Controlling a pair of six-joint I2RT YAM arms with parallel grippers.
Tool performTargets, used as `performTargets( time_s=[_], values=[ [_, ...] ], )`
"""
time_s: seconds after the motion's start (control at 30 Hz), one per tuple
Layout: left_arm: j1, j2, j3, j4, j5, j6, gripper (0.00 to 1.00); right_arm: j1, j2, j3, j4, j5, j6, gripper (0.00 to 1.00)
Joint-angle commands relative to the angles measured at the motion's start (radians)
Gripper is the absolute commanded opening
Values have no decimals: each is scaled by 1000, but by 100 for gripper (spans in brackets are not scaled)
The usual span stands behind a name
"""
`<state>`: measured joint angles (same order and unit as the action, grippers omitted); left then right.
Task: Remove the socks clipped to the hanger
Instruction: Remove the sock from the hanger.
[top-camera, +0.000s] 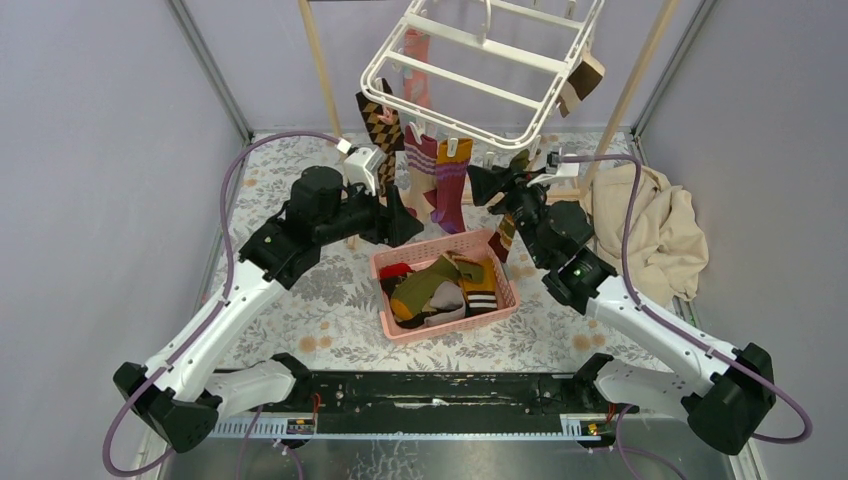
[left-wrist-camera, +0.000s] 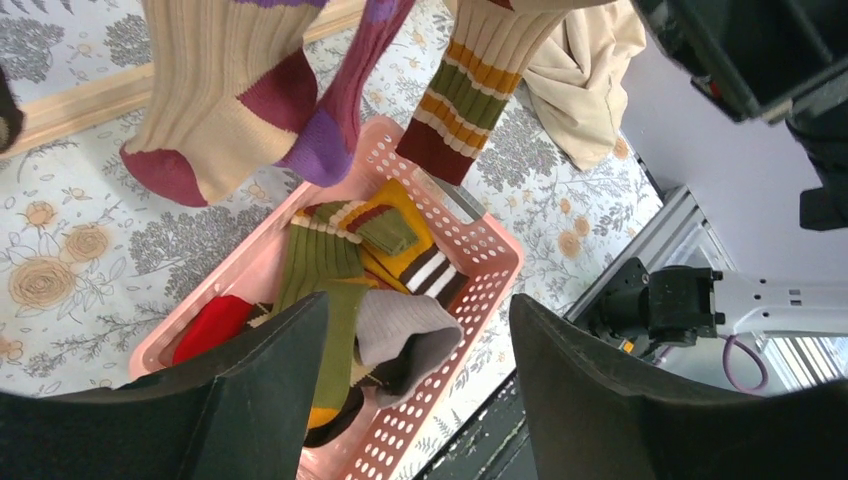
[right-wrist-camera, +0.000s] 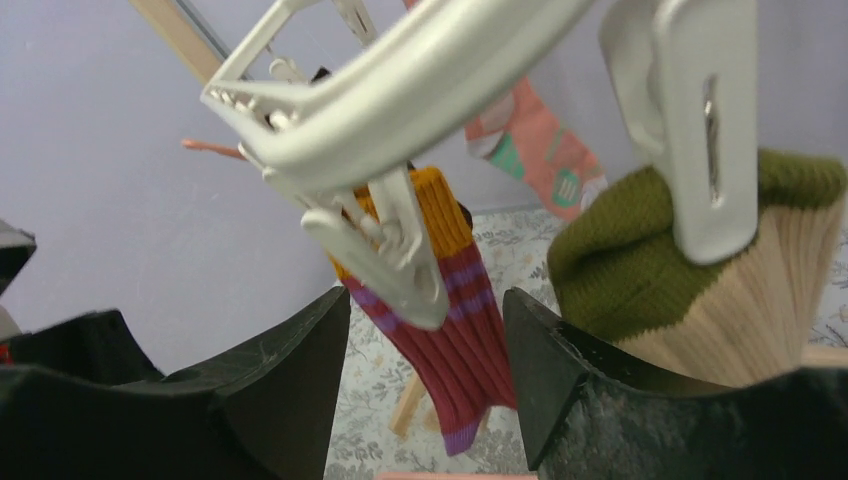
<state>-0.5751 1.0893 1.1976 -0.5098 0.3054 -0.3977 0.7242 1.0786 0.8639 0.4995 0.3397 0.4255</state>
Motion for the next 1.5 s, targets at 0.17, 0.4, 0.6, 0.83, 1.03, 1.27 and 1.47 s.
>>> performTargets(
  time_s=[0.17,0.4,0.6,0.83,1.03,1.27,1.47],
  values=[
    [6,32,-20,133,-57,11,78,6,-108,-180,28,-127,-41,66],
    [6,53,-62,193,-67,-5,81,6,-92,-283,90,-145,-31,70],
    [6,60,-76,207,-82,-16,99,17,-9,-287,167,-95,-44,78],
    [6,76,-80,210,-110,-8,99,45,134,-241,250,-79,-47,91],
    [5,59,-99,209,-198,-7,99,115,260,-146,298,-22,-79,93],
    [7,6,-99,165,-289,15,99,151,367,-77,343,45,-93,94],
    [9,-17,-97,139,-302,30,99,160,415,-29,323,118,-88,94]
  ],
)
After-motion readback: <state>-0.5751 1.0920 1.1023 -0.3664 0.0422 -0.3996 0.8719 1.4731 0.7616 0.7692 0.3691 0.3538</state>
